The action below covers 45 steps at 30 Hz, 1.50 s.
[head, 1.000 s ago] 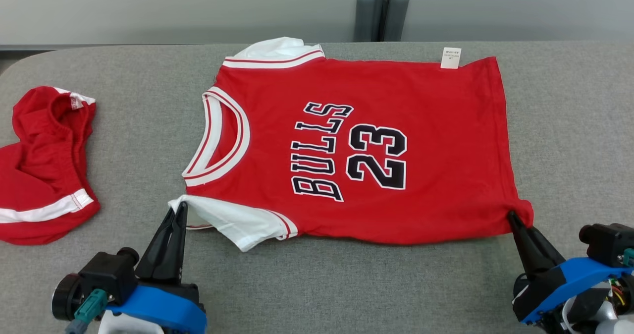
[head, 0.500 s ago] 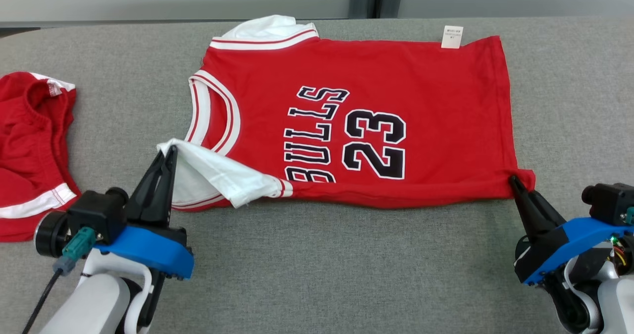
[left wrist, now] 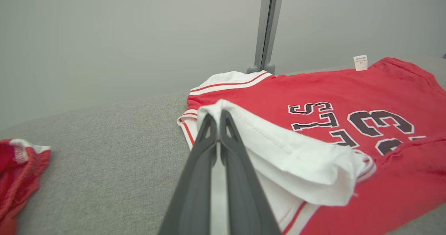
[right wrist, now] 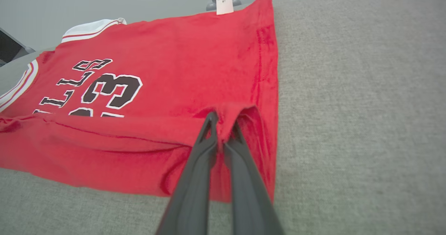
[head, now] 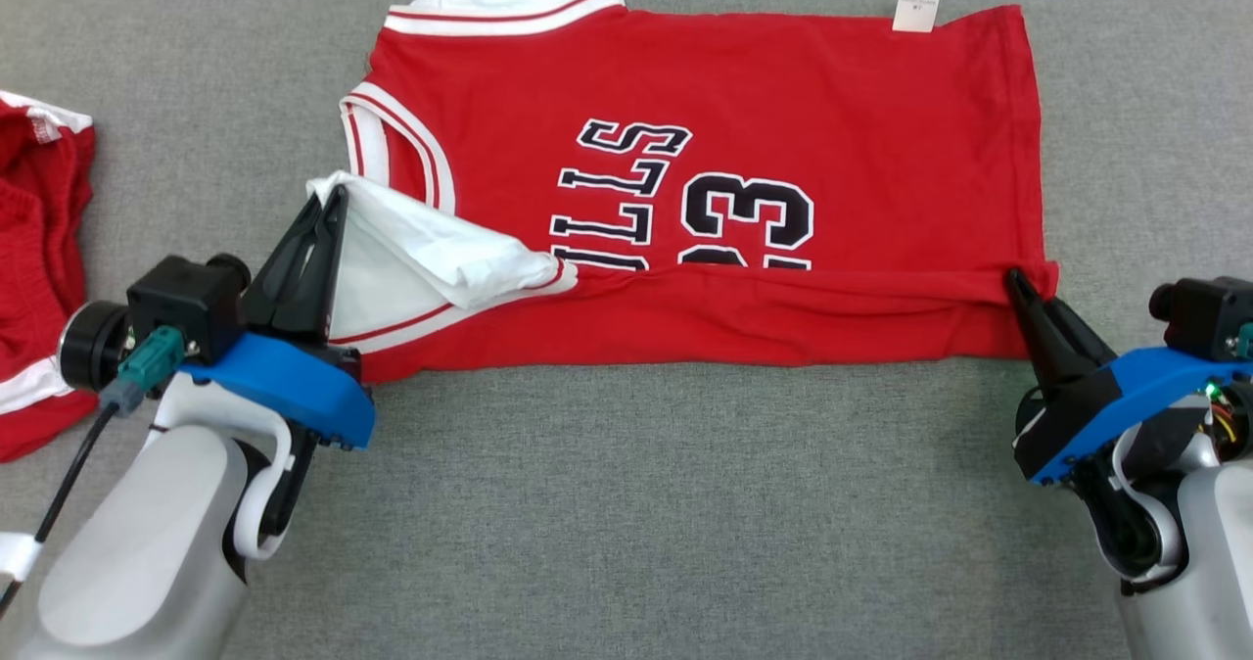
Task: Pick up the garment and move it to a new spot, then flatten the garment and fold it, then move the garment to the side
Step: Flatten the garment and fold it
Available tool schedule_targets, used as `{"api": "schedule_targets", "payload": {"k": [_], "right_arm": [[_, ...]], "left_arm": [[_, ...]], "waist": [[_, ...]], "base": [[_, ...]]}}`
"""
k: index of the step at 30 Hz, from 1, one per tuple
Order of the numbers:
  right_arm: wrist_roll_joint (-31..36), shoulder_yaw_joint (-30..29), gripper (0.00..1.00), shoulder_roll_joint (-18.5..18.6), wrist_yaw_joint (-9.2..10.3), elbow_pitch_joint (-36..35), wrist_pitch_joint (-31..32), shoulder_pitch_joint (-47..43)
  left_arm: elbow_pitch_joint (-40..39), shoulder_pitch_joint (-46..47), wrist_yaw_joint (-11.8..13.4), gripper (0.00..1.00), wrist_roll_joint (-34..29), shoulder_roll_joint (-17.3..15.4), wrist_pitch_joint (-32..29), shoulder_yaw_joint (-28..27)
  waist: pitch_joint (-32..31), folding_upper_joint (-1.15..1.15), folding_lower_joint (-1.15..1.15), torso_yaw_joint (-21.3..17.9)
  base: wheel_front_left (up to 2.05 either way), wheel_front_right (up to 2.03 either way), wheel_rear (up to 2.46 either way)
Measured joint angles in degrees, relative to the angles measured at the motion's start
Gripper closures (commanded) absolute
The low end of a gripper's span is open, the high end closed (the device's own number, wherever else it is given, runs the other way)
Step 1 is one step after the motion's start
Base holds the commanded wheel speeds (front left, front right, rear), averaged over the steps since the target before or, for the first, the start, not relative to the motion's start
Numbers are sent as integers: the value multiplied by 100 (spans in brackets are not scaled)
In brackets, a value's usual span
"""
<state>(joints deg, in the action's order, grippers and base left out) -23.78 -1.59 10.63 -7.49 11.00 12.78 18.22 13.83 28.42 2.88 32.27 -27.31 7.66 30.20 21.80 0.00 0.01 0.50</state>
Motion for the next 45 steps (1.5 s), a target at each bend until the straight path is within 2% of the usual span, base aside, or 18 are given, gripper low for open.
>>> {"api": "schedule_targets", "payload": {"k": [4, 6, 7, 8, 9, 10, 11, 17, 23, 29, 45], "right_arm": [[-1, 65, 100, 16, 0, 168, -79, 184], [-11, 96, 96, 16, 0, 267, -132, 255], [-12, 110, 78, 24, 0, 300, -149, 278], [-18, 109, 38, 25, 0, 334, -201, 284], [-22, 109, 0, 34, 0, 370, -234, 285], [-27, 111, 0, 42, 0, 406, -263, 291], [-27, 104, 0, 49, 0, 414, -341, 295], [37, 37, 0, 224, 0, 400, -505, 209], [126, -76, 0, 345, 0, 305, -420, -182], [188, -125, 0, 294, 0, 383, -248, -311], [467, 148, 0, 277, 0, 1100, -124, 130]], "left_arm": [[391, 248, -143, 100, -9, 52, 40, 36], [573, 350, -193, 100, -8, 88, 104, 43], [665, 405, -193, 100, -12, 108, 111, 51], [764, 450, -202, 100, -16, 126, 137, 58], [829, 480, -213, 75, -11, 160, 197, 52], [899, 495, -230, 51, -11, 200, 240, 55], [966, 510, -237, 0, -15, 240, 265, 75], [1198, 489, -187, 0, -54, 349, 512, 76], [1224, -19, -85, 0, 55, 328, 564, 42], [1344, -500, -41, 0, 232, 370, 442, 108], [1944, -286, -304, 0, 461, 599, 90, 282]], "waist": [[73, 0, 0, 6], [88, 0, 0, 11], [91, 0, 0, 14], [91, 0, 0, 16], [88, 0, 0, 21], [77, 0, 0, 29], [65, 0, 0, 40], [-106, 0, 0, 118], [-301, 0, -1, 156], [-331, 0, -1, 171], [-204, 0, -1, 217]], "base": [[0, 0, 0], [0, 0, 0], [0, 0, 0], [0, 0, 0], [0, 0, 0], [0, 0, 0], [0, 0, 0], [0, 0, 0], [0, 0, 0], [0, 0, 0], [0, 0, 0]]}}
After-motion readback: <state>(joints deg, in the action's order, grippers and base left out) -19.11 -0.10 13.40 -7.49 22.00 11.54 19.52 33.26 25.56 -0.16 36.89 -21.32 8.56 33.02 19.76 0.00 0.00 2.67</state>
